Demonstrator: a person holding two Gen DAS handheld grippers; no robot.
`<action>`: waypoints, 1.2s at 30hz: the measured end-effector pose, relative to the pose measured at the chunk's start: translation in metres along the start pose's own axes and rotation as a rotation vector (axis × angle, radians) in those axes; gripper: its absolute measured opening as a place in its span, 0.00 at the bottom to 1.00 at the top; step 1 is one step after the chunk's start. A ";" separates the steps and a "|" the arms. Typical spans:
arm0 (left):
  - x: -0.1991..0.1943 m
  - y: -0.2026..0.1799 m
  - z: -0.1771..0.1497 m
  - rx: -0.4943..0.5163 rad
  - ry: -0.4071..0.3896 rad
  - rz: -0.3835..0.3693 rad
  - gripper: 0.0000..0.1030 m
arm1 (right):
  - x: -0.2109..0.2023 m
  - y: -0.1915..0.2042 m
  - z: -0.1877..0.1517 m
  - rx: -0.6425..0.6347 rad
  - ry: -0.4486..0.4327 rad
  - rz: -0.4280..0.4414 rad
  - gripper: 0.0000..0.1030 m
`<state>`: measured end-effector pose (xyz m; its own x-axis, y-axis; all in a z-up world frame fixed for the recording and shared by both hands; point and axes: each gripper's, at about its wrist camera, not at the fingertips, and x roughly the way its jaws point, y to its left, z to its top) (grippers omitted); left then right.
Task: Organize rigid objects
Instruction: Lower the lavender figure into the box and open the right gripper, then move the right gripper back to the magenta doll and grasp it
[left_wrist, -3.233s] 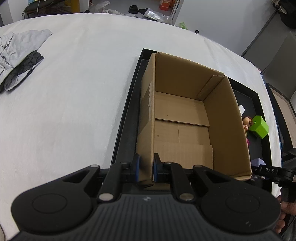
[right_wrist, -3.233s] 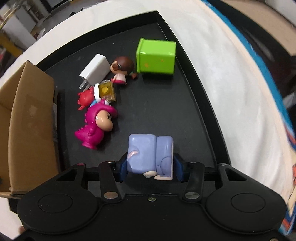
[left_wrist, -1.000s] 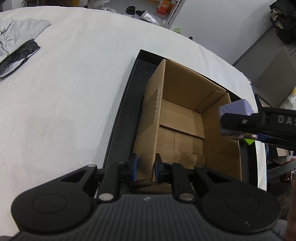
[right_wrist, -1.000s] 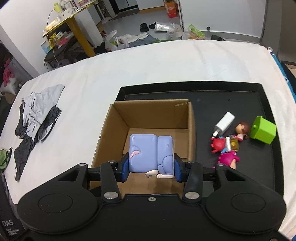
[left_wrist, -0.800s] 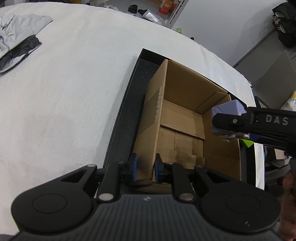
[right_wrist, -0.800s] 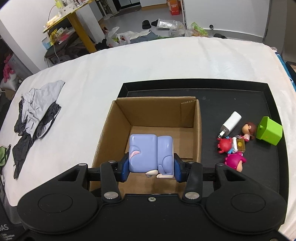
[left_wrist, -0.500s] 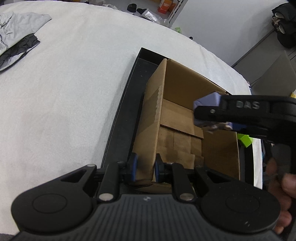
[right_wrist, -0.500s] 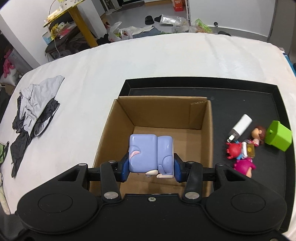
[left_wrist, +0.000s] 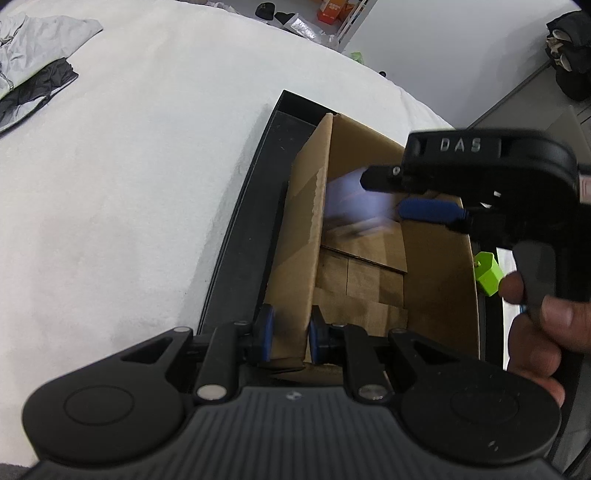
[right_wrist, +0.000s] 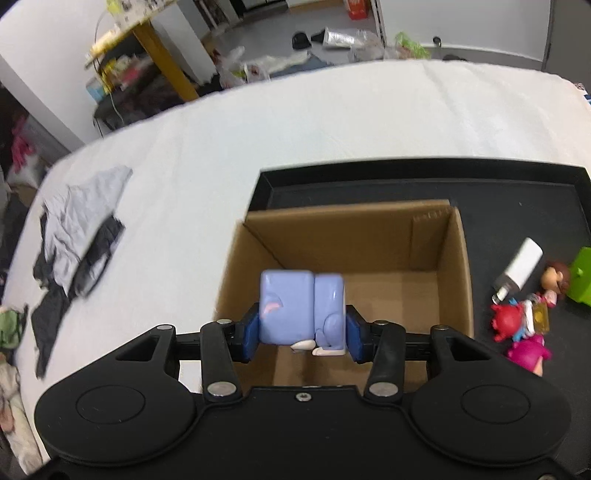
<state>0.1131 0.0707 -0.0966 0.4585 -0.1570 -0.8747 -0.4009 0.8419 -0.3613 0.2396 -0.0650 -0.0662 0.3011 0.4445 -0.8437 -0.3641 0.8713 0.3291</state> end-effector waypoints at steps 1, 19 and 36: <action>0.001 0.000 0.000 -0.002 0.007 0.006 0.16 | -0.001 0.000 0.002 0.005 -0.006 -0.003 0.44; 0.001 -0.002 0.001 -0.004 0.001 0.015 0.16 | -0.038 -0.006 -0.005 -0.023 -0.004 0.031 0.54; -0.004 -0.008 0.000 0.000 -0.019 0.046 0.16 | -0.088 -0.042 -0.030 -0.024 -0.039 0.022 0.65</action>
<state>0.1144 0.0643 -0.0906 0.4549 -0.1083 -0.8839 -0.4220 0.8478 -0.3210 0.2023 -0.1474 -0.0183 0.3273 0.4714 -0.8190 -0.3914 0.8565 0.3366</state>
